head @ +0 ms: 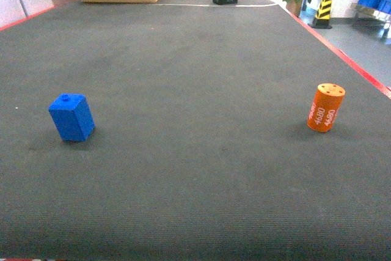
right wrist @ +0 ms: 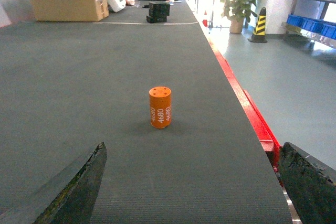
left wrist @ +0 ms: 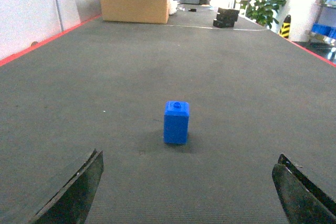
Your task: Sort blue parts and orange caps into right shelf containers
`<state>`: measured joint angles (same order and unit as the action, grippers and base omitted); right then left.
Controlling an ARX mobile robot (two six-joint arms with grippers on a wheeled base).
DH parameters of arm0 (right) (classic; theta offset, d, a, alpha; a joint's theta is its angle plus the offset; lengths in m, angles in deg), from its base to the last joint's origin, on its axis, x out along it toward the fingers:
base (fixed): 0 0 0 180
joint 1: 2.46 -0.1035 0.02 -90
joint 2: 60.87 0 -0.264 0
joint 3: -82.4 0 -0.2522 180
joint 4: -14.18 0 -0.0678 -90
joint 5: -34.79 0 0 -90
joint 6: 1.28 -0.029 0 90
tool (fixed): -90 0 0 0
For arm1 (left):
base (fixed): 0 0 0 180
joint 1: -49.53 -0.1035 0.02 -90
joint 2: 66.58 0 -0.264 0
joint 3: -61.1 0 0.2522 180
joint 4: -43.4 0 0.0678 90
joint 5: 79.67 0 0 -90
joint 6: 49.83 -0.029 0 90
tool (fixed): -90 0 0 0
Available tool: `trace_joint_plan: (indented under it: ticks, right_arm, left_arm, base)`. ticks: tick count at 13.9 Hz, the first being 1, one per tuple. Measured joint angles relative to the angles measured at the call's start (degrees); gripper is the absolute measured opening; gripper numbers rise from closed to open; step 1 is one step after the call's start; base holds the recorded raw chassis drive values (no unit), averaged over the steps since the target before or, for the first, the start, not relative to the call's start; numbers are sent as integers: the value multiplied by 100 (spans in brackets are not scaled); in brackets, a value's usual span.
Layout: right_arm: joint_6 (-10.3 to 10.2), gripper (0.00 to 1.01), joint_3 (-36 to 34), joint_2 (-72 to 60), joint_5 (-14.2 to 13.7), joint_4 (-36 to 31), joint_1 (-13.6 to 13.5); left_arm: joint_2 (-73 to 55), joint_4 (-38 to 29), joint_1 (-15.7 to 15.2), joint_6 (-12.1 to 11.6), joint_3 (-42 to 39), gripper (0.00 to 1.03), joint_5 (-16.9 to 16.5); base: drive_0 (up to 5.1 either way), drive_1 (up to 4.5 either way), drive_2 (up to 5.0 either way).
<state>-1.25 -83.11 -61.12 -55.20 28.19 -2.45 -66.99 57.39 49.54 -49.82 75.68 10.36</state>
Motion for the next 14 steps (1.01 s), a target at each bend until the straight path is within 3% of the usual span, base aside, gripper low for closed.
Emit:
trace_joint_plan:
  ticks: [5,6,7,9,11,13,14]
  right_arm:
    - [0,98,0,0,0,0,0]
    - [151,98,111,-136,-354,459,-144]
    - [284,98,160,-765,-557,374,-175]
    - [328,98,271,-2017,-295,-741,164]
    - [413,98,688,-3995,-162,-2415,286]
    - [437,98,1580,-6328,-164,-3912,334]
    - [435,98,2090,-7246,-151,-4148,326]
  left_arm:
    - [0,0,0,0,0,98,-2]
    - [0,0,0,0,0,98,-2]
    - [0,-2,0,0,0,98,-2]
    - [0,0,0,0,0,98,-2]
    - [0,0,0,0,0,98,-2]
    - [0,0,0,0,0,98,0]
    - [0,0,0,0,0,98,-2]
  base:
    - [0,0,0]
    - [0,0,0]
    - [0,0,0]
    - [0,0,0]
    - [0,0,0]
    - [0,0,0]
    - [0,0,0]
